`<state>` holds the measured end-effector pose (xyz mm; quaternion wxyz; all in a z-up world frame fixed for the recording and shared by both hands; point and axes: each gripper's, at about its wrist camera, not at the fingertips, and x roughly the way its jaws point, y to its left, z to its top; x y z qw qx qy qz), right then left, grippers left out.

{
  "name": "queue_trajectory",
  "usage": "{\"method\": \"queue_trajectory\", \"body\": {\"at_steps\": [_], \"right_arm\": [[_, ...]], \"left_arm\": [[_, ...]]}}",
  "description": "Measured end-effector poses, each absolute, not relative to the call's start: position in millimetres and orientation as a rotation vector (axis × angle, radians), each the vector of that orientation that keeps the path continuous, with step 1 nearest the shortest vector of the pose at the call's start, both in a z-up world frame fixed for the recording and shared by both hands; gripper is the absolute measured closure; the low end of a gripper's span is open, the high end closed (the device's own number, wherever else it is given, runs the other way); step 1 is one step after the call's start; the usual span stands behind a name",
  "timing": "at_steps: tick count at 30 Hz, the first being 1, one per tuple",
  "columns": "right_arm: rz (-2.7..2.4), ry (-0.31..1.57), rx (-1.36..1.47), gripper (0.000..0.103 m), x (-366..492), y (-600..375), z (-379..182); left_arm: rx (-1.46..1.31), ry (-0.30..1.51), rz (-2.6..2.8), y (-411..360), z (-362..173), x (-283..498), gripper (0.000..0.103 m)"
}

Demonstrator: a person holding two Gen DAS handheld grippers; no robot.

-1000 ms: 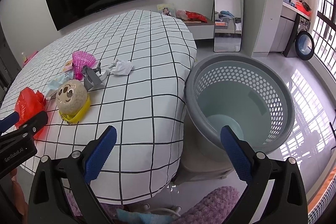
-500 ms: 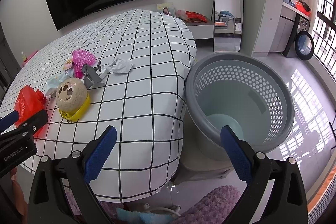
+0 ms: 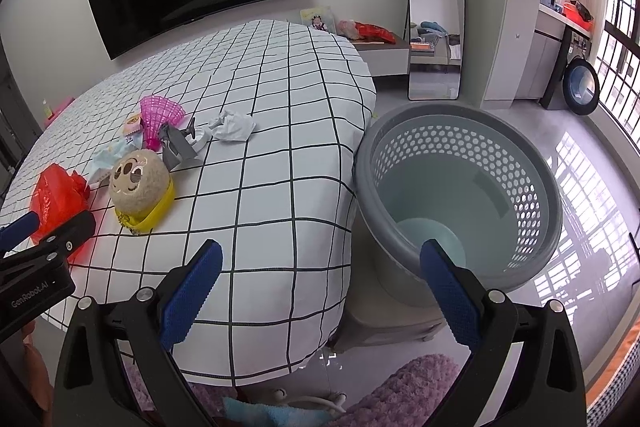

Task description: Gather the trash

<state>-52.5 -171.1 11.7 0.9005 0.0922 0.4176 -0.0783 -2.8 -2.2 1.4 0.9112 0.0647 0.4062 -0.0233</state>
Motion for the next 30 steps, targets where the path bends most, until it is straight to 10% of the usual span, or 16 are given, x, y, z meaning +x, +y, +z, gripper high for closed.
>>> {"method": "queue_trajectory", "body": {"at_steps": [30], "right_arm": [[-0.011, 0.833, 0.134, 0.008, -21, -115, 17]], "left_arm": [[0.064, 0.812, 0.062, 60, 7, 4, 0.006]]}}
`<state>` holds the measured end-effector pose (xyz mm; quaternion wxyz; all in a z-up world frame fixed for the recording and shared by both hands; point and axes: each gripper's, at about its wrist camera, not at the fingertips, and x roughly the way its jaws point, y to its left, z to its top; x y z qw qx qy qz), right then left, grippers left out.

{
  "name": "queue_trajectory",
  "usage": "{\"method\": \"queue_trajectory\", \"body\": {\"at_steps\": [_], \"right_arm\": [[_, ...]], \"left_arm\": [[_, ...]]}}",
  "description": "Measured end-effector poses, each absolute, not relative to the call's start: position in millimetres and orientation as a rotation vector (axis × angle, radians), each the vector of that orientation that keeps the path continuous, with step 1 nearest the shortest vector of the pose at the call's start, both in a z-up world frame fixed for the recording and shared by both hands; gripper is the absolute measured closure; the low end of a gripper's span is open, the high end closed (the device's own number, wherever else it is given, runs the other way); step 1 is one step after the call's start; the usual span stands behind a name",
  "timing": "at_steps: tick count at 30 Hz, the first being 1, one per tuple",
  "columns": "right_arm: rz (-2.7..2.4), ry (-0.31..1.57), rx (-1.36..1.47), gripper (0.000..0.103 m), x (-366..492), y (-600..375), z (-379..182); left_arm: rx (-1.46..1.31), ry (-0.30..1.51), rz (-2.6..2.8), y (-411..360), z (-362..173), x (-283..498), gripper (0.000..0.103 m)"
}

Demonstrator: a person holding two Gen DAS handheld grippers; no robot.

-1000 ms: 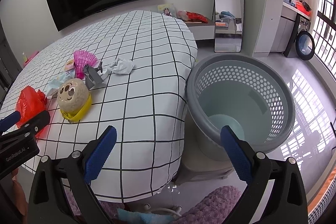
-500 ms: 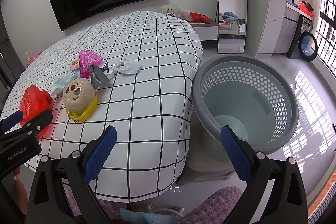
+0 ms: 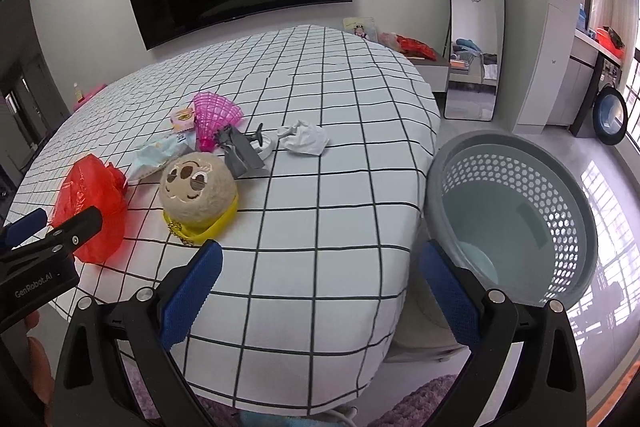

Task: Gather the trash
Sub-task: 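Grasp the plush toy with the right tool while the left tool approaches the red bag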

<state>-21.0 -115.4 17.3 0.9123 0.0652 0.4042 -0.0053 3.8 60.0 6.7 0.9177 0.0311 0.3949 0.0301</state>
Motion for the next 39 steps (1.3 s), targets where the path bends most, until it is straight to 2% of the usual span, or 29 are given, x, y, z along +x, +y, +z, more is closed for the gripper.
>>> {"method": "queue_trajectory", "body": {"at_steps": [17, 39], "right_arm": [[0.131, 0.879, 0.086, 0.008, 37, -52, 6], [0.105, 0.89, -0.078, 0.01, 67, -16, -14]], "left_arm": [[-0.001, 0.801, 0.182, 134, 1, 12, 0.006], [-0.014, 0.797, 0.175, 137, -6, 18, 0.006]]}}
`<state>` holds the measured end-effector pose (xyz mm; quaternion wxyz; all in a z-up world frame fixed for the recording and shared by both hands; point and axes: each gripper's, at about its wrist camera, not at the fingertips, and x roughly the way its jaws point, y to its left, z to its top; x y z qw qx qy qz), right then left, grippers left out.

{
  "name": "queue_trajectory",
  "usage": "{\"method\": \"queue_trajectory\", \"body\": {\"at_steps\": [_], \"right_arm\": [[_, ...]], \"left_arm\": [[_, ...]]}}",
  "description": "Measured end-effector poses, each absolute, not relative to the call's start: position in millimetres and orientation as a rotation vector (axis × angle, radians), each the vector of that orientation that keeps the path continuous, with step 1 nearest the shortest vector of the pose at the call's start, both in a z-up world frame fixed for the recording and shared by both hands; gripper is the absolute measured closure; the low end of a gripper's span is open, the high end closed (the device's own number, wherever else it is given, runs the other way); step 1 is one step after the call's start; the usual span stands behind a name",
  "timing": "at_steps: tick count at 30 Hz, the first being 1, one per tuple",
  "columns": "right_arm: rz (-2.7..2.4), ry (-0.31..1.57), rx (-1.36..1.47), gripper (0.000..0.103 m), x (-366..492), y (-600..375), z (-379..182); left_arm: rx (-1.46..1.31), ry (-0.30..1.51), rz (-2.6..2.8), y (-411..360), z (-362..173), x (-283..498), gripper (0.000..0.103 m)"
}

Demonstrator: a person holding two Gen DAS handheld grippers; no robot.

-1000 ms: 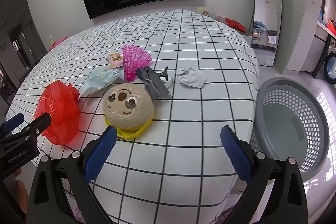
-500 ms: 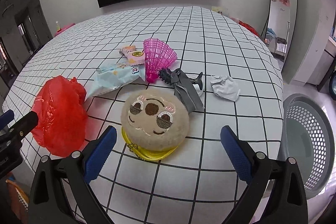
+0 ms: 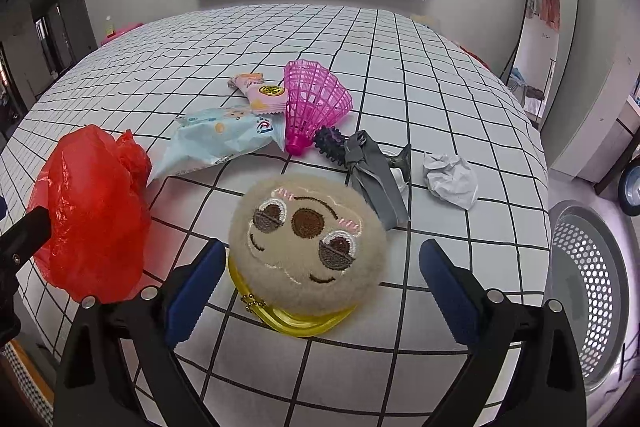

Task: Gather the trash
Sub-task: 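Grasp the plush toy with the right tool while the left tool approaches the red bag, then grasp the red plastic bag with the left tool while the right tool lifts the plush toy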

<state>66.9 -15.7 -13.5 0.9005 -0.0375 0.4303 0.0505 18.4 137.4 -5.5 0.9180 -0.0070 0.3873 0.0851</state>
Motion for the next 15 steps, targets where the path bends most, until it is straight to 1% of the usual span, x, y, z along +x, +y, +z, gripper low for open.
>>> {"method": "queue_trajectory", "body": {"at_steps": [2, 3, 4, 5, 6, 10, 15], "right_arm": [[0.107, 0.882, -0.085, 0.011, 66, -15, -13], [0.11, 0.878, -0.086, 0.013, 66, -14, -12], [0.112, 0.878, -0.087, 0.021, 65, -14, -12], [0.112, 0.883, -0.09, 0.026, 65, -14, -12], [0.117, 0.89, -0.092, 0.034, 65, -14, -13], [0.118, 0.88, -0.11, 0.038, 63, -11, -12], [0.136, 0.843, -0.079, 0.04, 57, -16, -1]], "left_arm": [[-0.014, 0.793, 0.171, 137, -5, 18, 0.006], [-0.016, 0.792, 0.165, 137, -5, 18, 0.006], [-0.017, 0.79, 0.162, 137, -4, 17, 0.006], [-0.017, 0.787, 0.159, 136, -4, 17, 0.006], [-0.017, 0.785, 0.156, 136, -3, 16, 0.006], [-0.019, 0.776, 0.139, 134, -1, 14, 0.006], [-0.026, 0.766, 0.127, 132, 2, 10, 0.006]]}}
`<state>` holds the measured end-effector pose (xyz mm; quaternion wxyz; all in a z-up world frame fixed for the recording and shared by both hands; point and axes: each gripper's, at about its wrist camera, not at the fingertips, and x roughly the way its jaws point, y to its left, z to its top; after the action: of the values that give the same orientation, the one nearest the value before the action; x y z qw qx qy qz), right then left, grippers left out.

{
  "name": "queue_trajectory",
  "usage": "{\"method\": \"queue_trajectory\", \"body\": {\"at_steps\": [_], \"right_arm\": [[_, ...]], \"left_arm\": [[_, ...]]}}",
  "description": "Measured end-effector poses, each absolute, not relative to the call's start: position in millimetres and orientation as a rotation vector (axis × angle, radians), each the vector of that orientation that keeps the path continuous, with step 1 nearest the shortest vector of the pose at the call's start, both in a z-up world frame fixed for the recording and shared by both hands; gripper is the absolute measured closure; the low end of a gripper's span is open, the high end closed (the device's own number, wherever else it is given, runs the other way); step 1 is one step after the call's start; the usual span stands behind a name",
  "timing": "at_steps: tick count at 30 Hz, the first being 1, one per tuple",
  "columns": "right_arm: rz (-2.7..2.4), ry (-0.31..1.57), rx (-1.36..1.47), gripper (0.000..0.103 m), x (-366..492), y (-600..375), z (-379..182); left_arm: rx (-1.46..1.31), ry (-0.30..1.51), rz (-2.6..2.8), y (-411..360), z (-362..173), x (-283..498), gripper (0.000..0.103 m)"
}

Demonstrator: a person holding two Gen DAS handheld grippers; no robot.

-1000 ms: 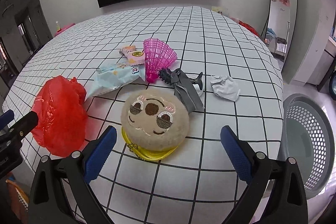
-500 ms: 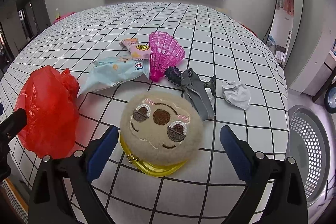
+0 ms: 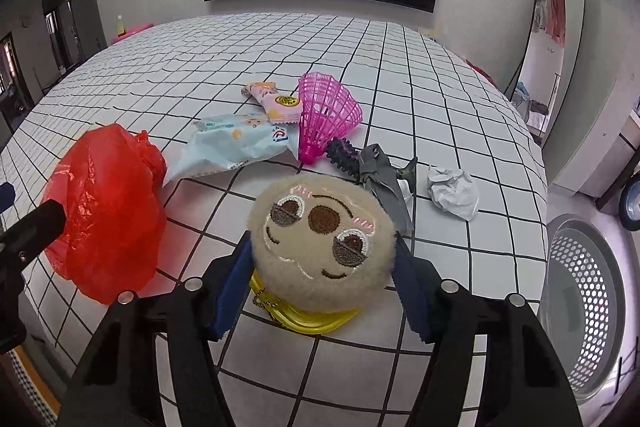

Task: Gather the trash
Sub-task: 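Grasp the red plastic bag with the left tool while the right tool lifts the plush toy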

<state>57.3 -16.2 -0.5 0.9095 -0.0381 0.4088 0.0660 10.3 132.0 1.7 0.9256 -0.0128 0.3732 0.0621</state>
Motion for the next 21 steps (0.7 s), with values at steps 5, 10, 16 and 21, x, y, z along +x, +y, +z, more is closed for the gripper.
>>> {"method": "queue_trajectory", "body": {"at_steps": [5, 10, 16, 21], "right_arm": [[0.139, 0.81, -0.033, 0.04, 49, -26, 15], [0.125, 0.792, -0.003, 0.04, 39, -42, 24], [0.117, 0.786, 0.027, 0.04, 27, -61, 28], [0.101, 0.785, 0.057, 0.04, 16, -80, 27]], "left_arm": [[-0.05, 0.746, 0.106, 130, 6, 5, 0.006], [-0.044, 0.739, 0.078, 119, 9, 2, 0.006], [-0.029, 0.756, 0.038, 103, 2, 10, 0.006], [-0.026, 0.785, 0.075, 96, -17, 24, 0.006]]}}
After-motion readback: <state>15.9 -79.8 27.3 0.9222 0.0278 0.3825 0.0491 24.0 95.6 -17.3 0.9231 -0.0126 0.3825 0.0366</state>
